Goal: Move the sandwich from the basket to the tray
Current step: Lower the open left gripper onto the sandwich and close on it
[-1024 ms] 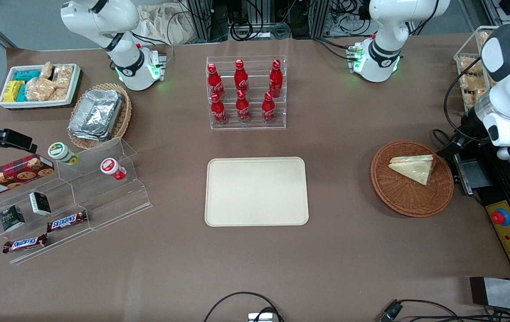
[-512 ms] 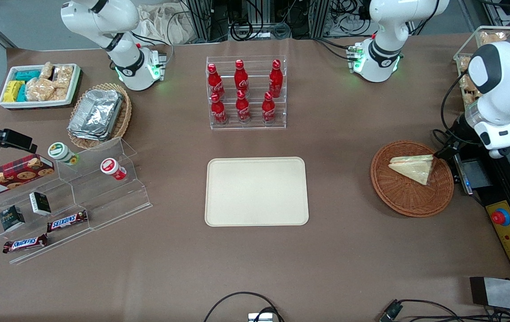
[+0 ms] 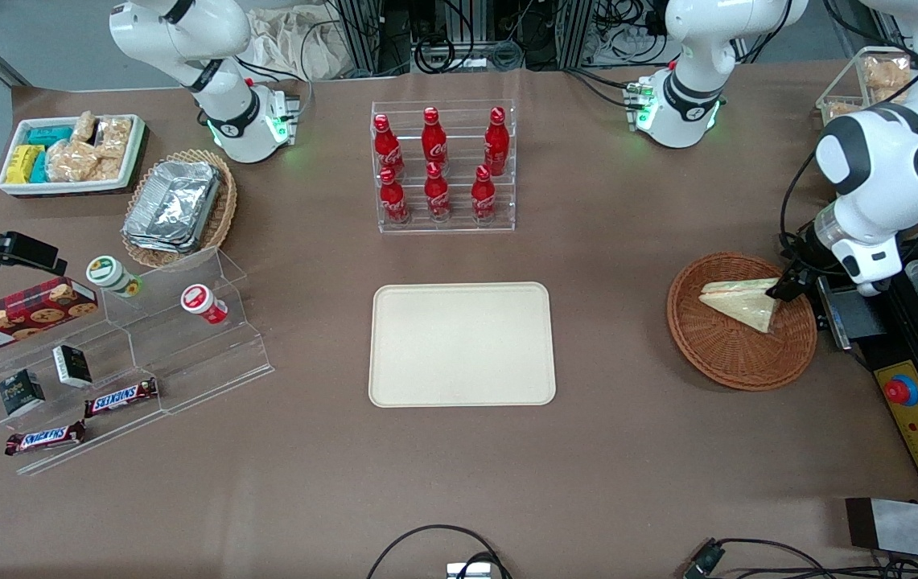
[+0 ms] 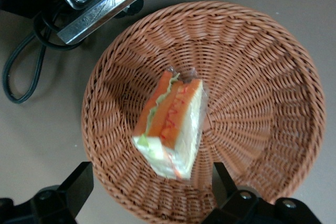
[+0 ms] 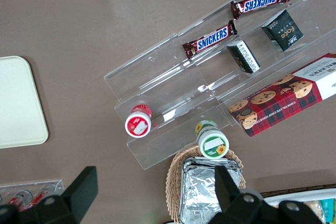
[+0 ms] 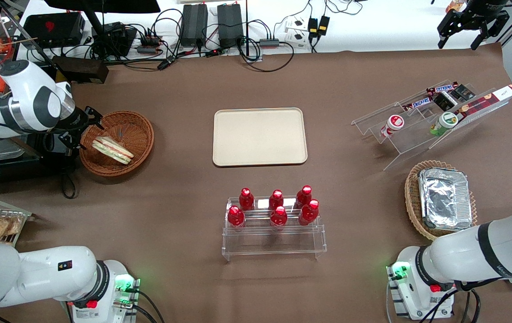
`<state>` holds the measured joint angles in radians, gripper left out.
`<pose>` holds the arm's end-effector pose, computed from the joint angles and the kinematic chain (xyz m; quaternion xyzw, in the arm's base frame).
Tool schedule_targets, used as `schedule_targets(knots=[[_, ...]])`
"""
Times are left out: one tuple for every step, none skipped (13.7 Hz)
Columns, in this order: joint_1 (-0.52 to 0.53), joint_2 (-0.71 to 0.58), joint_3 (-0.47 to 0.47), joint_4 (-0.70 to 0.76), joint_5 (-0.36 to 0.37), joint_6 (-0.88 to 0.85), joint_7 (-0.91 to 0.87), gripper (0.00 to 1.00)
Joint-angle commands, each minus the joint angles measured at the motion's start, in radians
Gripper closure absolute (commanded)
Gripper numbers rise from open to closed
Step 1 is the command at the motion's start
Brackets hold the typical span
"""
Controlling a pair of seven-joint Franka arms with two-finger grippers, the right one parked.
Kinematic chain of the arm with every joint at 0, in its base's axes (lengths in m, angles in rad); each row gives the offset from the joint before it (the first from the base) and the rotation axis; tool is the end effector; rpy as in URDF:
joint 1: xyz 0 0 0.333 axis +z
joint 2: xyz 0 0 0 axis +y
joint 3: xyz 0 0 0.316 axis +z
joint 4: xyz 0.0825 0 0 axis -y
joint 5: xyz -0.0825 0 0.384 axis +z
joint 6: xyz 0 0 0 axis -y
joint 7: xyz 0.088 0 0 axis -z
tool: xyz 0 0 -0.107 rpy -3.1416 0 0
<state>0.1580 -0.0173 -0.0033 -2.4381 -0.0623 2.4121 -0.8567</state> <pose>0.4738 0.0735 0.3086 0.8631 0.5046 -0.0112 0.0179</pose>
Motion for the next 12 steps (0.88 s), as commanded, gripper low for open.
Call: schedule_targets(knots=[[0.011, 0.017, -0.006, -0.033, -0.011, 0.07, -0.012, 0.0], [0.011, 0.026, -0.006, -0.039, -0.011, 0.088, -0.012, 0.0], [0.011, 0.036, -0.006, -0.048, -0.011, 0.113, -0.012, 0.0], [0.011, 0.048, -0.006, -0.055, -0.011, 0.139, -0.012, 0.0], [0.009, 0.062, -0.006, -0.061, -0.011, 0.159, -0.012, 0.0], [0.009, 0.071, -0.006, -0.067, -0.011, 0.18, -0.012, 0.0], [0.009, 0.08, -0.006, -0.071, -0.011, 0.192, -0.012, 0.0], [0.009, 0.086, -0.006, -0.073, -0.011, 0.206, -0.012, 0.0], [0.009, 0.092, -0.006, -0.075, -0.011, 0.217, -0.012, 0.0], [0.009, 0.103, -0.007, -0.075, -0.011, 0.228, -0.012, 0.0], [0.009, 0.108, -0.007, -0.075, -0.011, 0.238, -0.012, 0.0], [0.009, 0.118, -0.007, -0.076, -0.011, 0.248, -0.012, 0.0]])
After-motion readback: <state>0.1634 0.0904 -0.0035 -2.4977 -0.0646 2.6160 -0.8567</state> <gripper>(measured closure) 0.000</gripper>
